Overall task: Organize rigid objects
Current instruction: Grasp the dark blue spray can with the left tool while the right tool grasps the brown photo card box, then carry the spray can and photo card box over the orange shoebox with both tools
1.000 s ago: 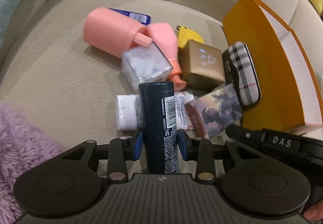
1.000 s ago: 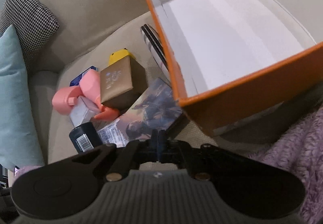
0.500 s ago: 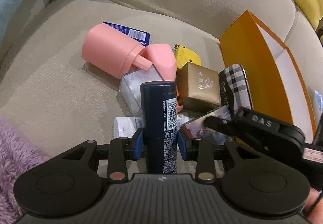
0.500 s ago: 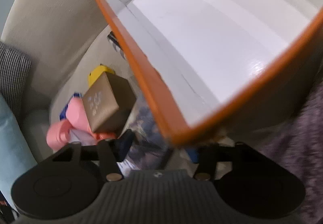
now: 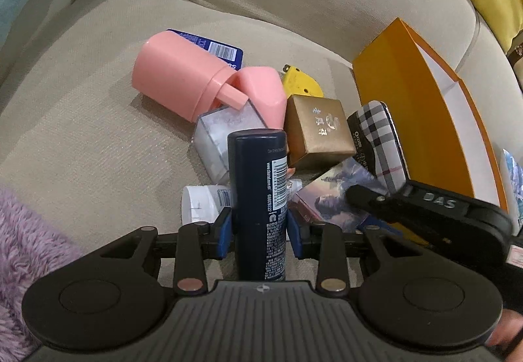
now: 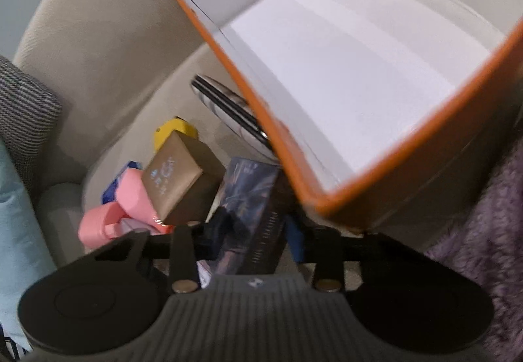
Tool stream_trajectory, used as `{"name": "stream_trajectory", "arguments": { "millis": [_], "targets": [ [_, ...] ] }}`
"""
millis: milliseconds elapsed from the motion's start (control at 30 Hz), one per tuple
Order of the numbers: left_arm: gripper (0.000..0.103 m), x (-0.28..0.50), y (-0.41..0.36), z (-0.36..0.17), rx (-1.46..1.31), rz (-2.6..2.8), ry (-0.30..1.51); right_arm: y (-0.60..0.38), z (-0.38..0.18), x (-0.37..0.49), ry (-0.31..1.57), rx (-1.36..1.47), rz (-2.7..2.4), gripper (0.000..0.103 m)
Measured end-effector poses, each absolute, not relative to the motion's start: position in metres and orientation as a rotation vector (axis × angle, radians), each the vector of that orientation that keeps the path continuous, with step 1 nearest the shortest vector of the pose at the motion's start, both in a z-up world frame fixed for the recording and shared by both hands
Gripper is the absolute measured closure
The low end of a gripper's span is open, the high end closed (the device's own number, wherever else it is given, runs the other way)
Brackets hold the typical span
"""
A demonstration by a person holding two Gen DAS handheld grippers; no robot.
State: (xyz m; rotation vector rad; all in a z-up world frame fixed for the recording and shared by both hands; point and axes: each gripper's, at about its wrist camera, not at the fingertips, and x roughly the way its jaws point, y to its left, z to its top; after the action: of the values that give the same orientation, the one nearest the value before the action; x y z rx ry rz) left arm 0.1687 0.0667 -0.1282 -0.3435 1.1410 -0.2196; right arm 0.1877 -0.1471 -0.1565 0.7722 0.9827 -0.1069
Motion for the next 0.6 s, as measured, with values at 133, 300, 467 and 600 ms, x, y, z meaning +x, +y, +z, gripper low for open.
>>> {"name": "stream_trajectory", "arguments": {
  "millis": [133,300,467,600],
  "targets": [
    [0.064,0.162,0.068,-0.127,-0.338,-0.211,1.141,-0.141,-0.144,0.176,0.962,0.672,-0.059,0.079],
    [0.064,0.152,0.072,-0.123,-0.331,-0.235,1.146,-0.125,-0.12,0.157,1.005,0.43,0.009,0.08],
    [0.064,0.148,0.064,-0.132,-0.338,-0.282,1.202,-0.13,-0.13,0.159,1.132,0.381,0.037,0.079],
    [0.064,0.151,0.065,-0.144,-0.32,-0.249,1.213,-0.127,-0.138,0.165,1.141,0.395,0.065,0.078]
  ]
}}
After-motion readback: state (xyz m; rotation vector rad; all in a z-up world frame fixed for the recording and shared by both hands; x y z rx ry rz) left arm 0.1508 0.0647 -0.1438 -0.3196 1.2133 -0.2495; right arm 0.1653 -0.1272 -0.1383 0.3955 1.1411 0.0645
